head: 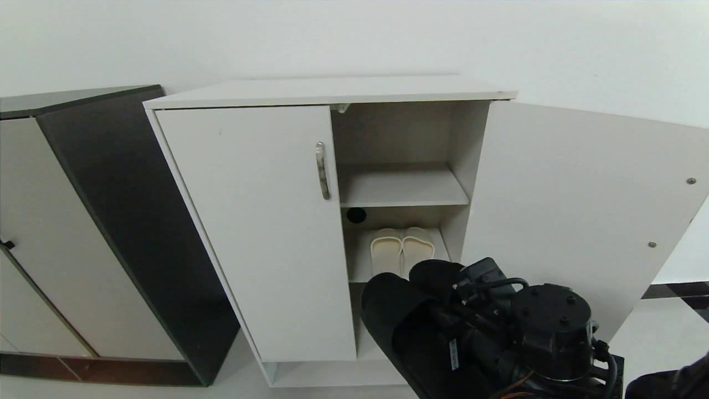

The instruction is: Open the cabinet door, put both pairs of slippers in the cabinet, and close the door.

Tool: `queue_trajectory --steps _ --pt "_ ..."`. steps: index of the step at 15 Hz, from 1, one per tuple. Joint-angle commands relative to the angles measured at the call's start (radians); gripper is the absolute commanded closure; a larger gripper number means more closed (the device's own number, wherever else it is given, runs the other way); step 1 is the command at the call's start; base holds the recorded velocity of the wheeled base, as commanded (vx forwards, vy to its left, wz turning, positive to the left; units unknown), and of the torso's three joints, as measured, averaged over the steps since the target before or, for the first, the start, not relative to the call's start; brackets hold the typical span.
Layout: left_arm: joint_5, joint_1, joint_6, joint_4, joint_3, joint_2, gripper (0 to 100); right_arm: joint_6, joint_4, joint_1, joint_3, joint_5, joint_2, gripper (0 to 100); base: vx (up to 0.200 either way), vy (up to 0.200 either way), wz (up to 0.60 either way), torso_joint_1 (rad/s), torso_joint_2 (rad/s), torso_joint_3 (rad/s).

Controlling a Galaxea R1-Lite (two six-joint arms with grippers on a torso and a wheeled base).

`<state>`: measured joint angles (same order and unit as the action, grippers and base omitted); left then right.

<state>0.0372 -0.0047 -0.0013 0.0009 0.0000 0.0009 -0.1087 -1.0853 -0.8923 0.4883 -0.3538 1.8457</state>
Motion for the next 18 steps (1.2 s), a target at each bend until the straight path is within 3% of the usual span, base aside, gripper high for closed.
queue_trajectory --steps 1,4,7,8,10,14,18 --pt "0.0 0.0 -0.002 0.001 0.0 0.001 100 0.009 -0.022 -0.002 -0.005 0.001 0.017 100 0.0 0.0 0.0 0.0 0.0 0.0" --pt "0.0 0.0 0.0 0.001 0.0 0.001 100 0.027 -0.041 -0.016 0.053 -0.014 0.044 100 0.0 0.0 0.0 0.0 0.0 0.0" --pt "0.0 0.0 0.0 0.001 0.0 0.001 100 -0.065 0.326 -0.063 0.312 -0.171 -0.02 100 0.0 0.0 0.0 0.0 0.0 0.0" --pt "0.0 0.0 0.0 0.001 0.0 0.001 100 -0.095 0.467 -0.076 0.412 -0.284 -0.031 100 0.0 0.0 0.0 0.0 0.0 0.0" --pt "0.0 0.0 0.0 0.001 0.0 0.001 100 -0.115 0.601 -0.088 0.543 -0.387 -0.022 100 0.0 0.0 0.0 0.0 0.0 0.0" --pt "0.001 0.0 0.006 0.001 0.0 0.001 100 -0.108 0.65 -0.097 0.704 -0.462 0.017 100 0.0 0.0 0.0 0.0 0.0 0.0" --pt "0.001 0.0 0.006 0.001 0.0 0.001 100 -0.112 0.673 -0.085 0.728 -0.47 0.047 100 0.0 0.0 0.0 0.0 0.0 0.0"
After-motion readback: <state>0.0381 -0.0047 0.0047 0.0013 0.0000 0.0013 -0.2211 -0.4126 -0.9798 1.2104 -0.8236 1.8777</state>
